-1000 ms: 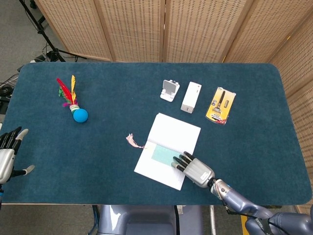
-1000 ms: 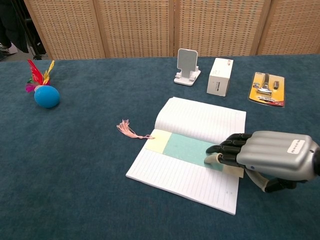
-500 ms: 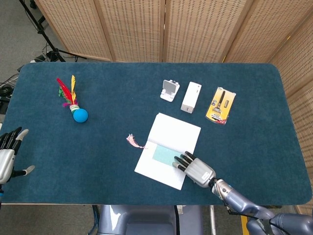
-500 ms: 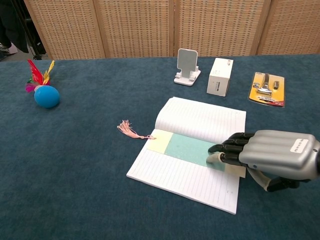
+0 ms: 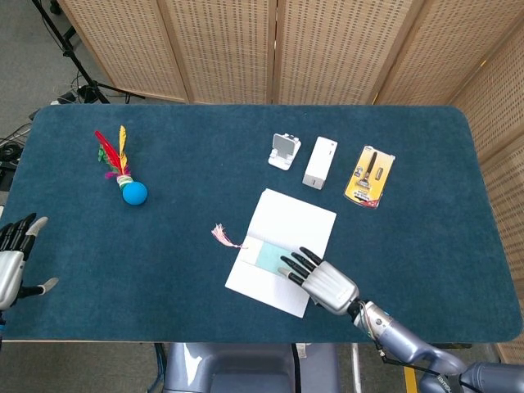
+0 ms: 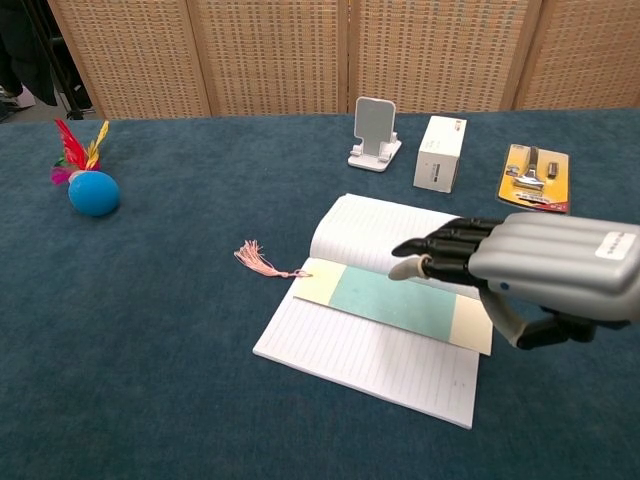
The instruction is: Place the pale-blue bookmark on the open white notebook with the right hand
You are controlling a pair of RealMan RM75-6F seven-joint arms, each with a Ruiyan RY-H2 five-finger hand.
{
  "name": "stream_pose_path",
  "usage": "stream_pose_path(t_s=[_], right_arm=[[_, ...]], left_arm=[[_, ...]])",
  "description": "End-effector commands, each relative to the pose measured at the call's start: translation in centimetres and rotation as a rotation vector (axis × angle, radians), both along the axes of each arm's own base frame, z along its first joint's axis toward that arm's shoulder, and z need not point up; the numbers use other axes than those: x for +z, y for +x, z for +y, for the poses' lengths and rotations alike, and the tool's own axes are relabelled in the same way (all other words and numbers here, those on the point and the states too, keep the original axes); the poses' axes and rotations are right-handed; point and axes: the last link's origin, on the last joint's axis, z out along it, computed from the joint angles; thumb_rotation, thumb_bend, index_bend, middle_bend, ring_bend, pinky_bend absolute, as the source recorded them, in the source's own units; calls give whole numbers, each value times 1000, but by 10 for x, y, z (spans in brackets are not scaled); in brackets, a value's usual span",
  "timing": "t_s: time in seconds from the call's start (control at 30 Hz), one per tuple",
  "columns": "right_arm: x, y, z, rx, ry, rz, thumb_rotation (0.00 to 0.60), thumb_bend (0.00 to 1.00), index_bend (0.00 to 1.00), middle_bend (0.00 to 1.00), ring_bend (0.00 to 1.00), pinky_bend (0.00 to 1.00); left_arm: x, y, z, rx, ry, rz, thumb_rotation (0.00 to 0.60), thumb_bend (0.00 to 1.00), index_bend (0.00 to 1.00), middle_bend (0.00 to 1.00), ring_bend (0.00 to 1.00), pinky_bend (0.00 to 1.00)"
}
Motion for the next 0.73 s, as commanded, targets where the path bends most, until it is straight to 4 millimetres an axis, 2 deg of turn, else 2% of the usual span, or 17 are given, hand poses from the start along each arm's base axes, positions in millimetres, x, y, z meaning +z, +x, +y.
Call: stream_pose_path(t_s=[0.03,0.17,0.2,0.23,0.27,0.33,0.43,0.53,0.63,0.73], right_arm=[[17,8,-1,12,-44,-50,600,1000,0,0,0,21],[40,9,-3,-16,-95,-106,600,979,0,0,0,7],[44,8,-3,-26,-101,-115,600,889,0,0,0,3],[52,5,-4,-47,-114,-134,600,646,0,0,0,1],[58,1,-4,-60,-124,-147,600,347,0,0,0,0],[72,-10,-3,-90,-154,-160,600,24,0,0,0,0],[87,-27,-2,-153,-203,-175,600,0,0,0,0,0],[104,-54,3,-248,-286,-247,600,0,0,0,0,0],[115,-81,11,-316,-371,-300,600,0,0,0,0,0],[121,-100,17,-367,-423,-329,600,0,0,0,0,0]], left_arm=[[1,0,-1,-1,2,-4,600,0,0,0,0,0],[3,0,-1,-5,3,-13,600,0,0,0,0,0],[4,0,-1,-5,4,-15,600,0,0,0,0,0],[5,-1,-1,-6,5,-17,600,0,0,0,0,0],[6,-1,-1,-7,8,-19,600,0,0,0,0,0],[8,-1,-1,-10,16,-17,600,0,0,0,0,0],[10,-2,-2,-13,33,-10,600,0,0,0,0,0],[12,-1,-3,-22,51,-12,600,0,0,0,0,0],[13,-1,-6,-30,61,-17,600,0,0,0,0,0],[14,-1,-7,-35,66,-17,600,0,0,0,0,0]])
